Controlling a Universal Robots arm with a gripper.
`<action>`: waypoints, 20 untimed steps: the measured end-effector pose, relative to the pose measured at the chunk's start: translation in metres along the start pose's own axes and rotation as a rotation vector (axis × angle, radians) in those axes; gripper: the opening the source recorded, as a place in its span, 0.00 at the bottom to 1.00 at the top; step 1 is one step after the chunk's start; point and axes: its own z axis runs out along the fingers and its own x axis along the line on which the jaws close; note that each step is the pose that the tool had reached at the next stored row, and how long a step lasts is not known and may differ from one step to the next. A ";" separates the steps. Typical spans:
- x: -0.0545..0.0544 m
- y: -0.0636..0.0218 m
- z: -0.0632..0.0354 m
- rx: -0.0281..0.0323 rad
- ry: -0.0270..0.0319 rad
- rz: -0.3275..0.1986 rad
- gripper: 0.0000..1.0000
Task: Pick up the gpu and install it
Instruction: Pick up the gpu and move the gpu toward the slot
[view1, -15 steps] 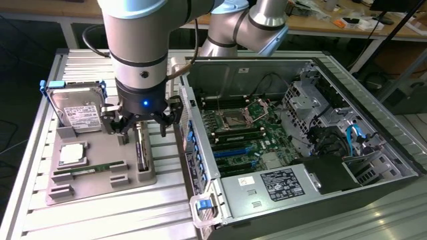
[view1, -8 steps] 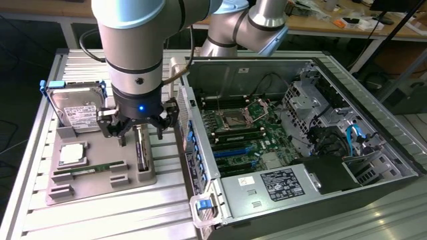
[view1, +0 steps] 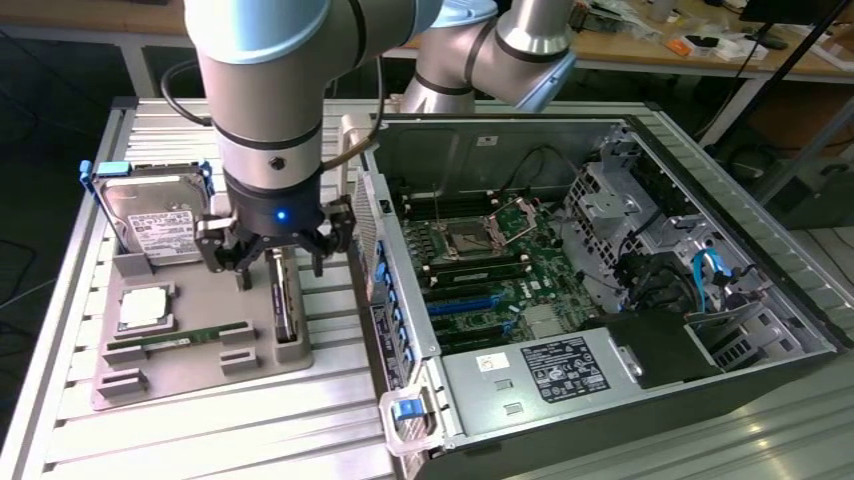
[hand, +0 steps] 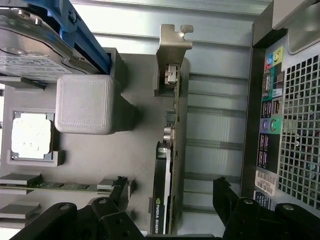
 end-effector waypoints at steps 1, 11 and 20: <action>0.000 0.0016 0.0013 0.0000 0.0001 0.000 0.78; -0.001 0.0101 0.0062 0.0552 0.0061 0.001 0.78; -0.001 0.0123 0.0079 0.0551 0.0060 0.001 0.78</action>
